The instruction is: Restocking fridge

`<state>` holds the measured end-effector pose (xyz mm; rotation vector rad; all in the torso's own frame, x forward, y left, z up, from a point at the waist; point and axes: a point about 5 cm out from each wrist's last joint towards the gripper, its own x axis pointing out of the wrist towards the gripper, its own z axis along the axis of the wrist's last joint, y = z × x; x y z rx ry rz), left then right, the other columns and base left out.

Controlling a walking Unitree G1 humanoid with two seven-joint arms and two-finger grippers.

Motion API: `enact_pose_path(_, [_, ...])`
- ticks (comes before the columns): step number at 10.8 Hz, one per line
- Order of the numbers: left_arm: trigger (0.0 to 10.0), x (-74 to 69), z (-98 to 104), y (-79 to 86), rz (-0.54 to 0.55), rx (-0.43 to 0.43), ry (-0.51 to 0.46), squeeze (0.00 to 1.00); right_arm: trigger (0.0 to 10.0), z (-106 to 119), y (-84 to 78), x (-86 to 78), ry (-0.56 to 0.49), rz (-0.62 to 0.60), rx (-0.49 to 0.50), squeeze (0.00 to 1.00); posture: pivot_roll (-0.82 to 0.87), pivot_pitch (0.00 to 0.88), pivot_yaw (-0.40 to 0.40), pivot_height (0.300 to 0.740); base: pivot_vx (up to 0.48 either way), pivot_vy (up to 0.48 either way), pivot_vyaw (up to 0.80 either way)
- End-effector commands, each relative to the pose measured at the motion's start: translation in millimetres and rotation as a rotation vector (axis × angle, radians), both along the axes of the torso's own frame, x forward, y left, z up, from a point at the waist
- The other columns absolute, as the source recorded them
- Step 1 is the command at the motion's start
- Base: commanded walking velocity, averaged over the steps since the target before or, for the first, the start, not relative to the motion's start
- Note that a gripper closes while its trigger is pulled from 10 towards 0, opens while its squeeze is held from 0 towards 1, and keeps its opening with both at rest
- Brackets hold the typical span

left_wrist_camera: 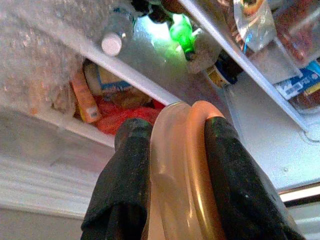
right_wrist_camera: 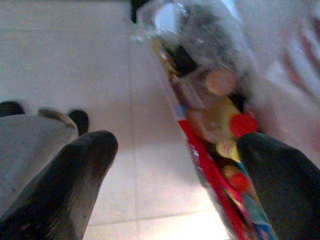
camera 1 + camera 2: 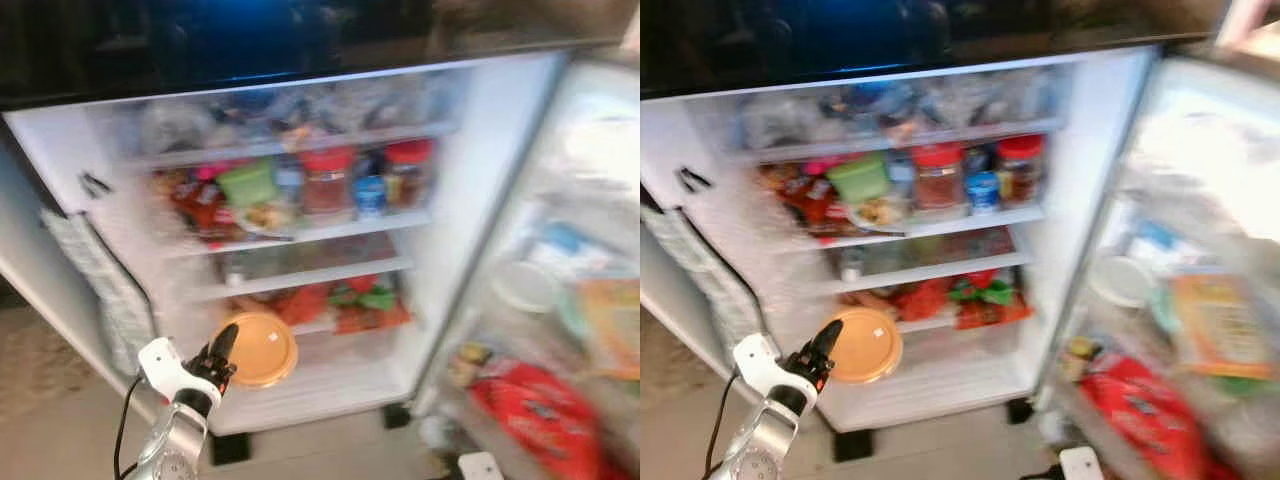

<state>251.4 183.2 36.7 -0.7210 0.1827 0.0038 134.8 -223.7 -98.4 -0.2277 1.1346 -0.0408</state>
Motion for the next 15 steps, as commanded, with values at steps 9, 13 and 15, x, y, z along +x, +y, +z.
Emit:
enact_pose_path(9, [10.0, 5.9, 10.1, 0.4, 0.018, -0.029, -0.024, 0.0, 10.0, -1.1, 6.4, 0.5, -0.001, 0.029, 0.014, 0.0, -0.03, 0.045, 0.001, 0.74, 0.0, 0.0, 0.0])
enact_pose_path(13, [10.0, 9.1, 14.7, 0.5, 0.015, -0.034, -0.04, 0.0, 10.0, 0.5, 3.0, 2.6, -0.015, 0.047, -0.043, 0.0, -0.03, 0.046, 0.001, 0.74, 0.0, 0.0, 0.0])
enact_pose_path(15, [10.0, 10.0, 16.9, -2.3, 0.009, -0.049, -0.047, 0.0, 10.0, -0.2, 5.1, 2.1, -0.009, 0.059, -0.035, 0.0, -0.03, 0.047, 0.001, 0.74, 0.0, 0.0, 0.0])
